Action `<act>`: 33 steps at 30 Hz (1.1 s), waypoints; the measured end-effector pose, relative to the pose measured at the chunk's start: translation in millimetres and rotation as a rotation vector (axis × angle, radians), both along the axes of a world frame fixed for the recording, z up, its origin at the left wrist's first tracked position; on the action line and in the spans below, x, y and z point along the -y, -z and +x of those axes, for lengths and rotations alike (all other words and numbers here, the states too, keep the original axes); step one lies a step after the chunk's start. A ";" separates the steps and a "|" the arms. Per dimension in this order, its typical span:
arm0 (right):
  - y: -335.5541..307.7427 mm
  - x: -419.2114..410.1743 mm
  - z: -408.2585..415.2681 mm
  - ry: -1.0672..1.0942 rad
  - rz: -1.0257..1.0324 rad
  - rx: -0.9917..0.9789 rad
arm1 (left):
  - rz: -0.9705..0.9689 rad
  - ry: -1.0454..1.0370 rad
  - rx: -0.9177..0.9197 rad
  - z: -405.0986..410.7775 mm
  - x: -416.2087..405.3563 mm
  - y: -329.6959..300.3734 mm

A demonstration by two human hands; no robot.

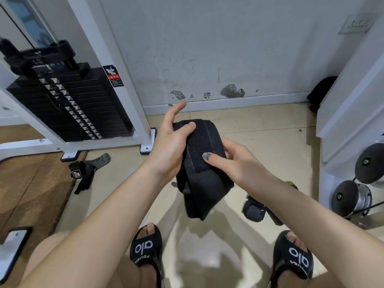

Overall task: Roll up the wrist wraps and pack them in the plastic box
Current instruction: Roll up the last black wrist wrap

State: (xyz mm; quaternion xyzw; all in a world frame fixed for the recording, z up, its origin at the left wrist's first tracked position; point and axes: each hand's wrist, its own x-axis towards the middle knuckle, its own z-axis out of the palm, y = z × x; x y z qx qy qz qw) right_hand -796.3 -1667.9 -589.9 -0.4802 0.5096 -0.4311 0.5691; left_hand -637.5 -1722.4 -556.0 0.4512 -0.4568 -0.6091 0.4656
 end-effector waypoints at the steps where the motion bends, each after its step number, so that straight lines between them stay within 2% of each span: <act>1: -0.2 0.2 1.6 0.012 -0.006 0.017 | 0.016 -0.003 -0.003 0.8 0.4 -0.8; 7: -8.1 5.2 -0.1 0.098 -0.042 0.152 | 0.027 0.128 0.154 -6.9 -10.9 7.1; 12: -0.7 4.4 2.6 0.017 0.088 0.109 | 0.096 0.053 0.024 -5.2 -7.3 5.7; 15: 2.8 0.1 6.3 -0.015 0.059 0.062 | 0.132 0.040 -0.036 -2.8 -2.4 3.2; 19: 2.4 0.4 5.2 0.048 -0.006 0.089 | 0.144 0.035 -0.103 -4.6 -2.6 0.5; 25: -4.9 8.0 0.4 0.133 0.030 0.159 | 0.102 0.090 0.090 -13.7 -16.2 12.8; 29: -2.0 0.2 2.3 0.043 0.148 0.116 | 0.106 -0.010 -0.010 -7.9 -8.6 11.0; 31: 1.2 -4.7 7.9 0.003 0.119 0.075 | 0.130 -0.041 -0.083 -3.7 0.0 6.7; 33: 2.2 -4.3 8.7 0.003 0.057 0.072 | 0.159 -0.016 -0.082 -3.9 2.5 4.9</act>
